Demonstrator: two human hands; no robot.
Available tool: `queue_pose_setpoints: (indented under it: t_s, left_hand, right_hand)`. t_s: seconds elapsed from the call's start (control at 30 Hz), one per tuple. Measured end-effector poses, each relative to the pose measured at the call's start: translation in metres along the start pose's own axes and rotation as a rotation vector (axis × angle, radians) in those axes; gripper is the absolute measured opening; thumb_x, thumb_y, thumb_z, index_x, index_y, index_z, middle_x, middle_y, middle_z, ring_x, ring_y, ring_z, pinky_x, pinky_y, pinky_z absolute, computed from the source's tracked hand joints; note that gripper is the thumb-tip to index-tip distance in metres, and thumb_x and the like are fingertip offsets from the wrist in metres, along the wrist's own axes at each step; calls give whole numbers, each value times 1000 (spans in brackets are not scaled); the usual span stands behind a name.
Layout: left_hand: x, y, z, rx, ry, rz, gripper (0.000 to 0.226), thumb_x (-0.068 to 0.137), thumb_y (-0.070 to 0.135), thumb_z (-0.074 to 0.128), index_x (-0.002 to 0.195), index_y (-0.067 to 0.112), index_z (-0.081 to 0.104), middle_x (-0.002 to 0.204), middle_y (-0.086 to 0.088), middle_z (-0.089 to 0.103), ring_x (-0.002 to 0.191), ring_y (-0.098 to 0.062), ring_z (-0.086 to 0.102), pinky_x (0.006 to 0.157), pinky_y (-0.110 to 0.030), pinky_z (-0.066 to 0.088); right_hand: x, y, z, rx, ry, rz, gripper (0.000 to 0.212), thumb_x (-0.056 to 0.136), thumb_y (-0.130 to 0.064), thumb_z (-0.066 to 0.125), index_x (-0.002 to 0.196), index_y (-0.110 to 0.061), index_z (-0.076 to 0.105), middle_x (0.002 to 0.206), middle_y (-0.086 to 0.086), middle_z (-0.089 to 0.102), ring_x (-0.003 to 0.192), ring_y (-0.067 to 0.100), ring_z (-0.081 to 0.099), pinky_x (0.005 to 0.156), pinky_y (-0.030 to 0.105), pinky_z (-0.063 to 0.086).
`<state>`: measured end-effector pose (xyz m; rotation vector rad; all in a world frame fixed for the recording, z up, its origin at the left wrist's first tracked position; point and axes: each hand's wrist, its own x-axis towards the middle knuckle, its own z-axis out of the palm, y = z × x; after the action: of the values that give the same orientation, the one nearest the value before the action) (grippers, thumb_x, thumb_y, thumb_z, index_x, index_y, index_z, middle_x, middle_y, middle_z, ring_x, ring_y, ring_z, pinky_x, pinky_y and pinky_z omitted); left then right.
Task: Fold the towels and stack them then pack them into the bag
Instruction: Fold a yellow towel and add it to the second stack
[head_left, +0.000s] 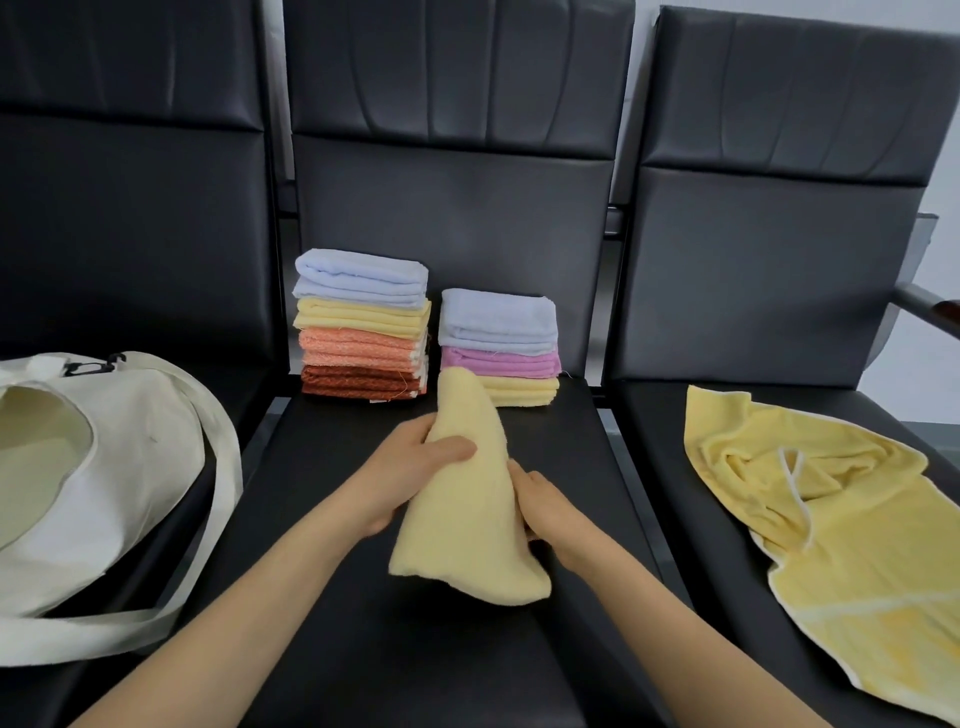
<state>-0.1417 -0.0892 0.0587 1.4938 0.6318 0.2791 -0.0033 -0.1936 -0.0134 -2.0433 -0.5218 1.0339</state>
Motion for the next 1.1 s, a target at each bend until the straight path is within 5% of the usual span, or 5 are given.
queue_pose_setpoints:
  t_s: [0.17, 0.37, 0.67, 0.83, 1.1]
  left_hand:
    - [-9, 23, -11, -121, -57, 9, 19, 90, 17, 61, 108, 15, 65, 96, -5, 75, 86, -19, 72, 72, -33, 56]
    - [-1, 13, -41, -144, 48, -28, 20, 90, 19, 61, 108, 13, 64, 92, -4, 76, 82, -18, 73, 69, -33, 55]
    - [14, -15, -55, 9, 191, 44, 56, 85, 31, 70, 129, 30, 36, 109, -3, 65, 96, -18, 68, 75, -27, 54]
    - [12, -20, -58, 71, -32, 72, 79, 65, 20, 83, 135, 33, 50, 126, 4, 60, 112, -11, 60, 84, -22, 53]
    - [15, -26, -44, 545, 142, 142, 86, 69, 9, 82, 142, 28, 41, 123, 4, 47, 115, -13, 45, 91, -26, 38]
  right_hand:
    - [-10, -6, 13, 833, -311, 226, 62, 91, -66, 43, 121, -15, 64, 109, 13, 71, 95, 30, 70, 86, 43, 51]
    - [-11, -11, 1, 1008, -329, 30, 69, 89, -68, 40, 119, -11, 65, 119, 14, 67, 107, 29, 65, 99, 44, 45]
    - [-17, -21, -33, 686, -250, -404, 39, 96, -12, 53, 128, -34, 58, 114, 1, 70, 103, 17, 67, 80, 30, 55]
    - [-21, -23, -49, 323, -289, -472, 75, 74, 6, 75, 135, -29, 48, 123, -1, 60, 110, 16, 63, 84, 27, 54]
    - [-23, -28, -46, -173, 57, -475, 71, 65, -11, 80, 123, -40, 48, 111, -7, 55, 103, 13, 52, 81, 28, 51]
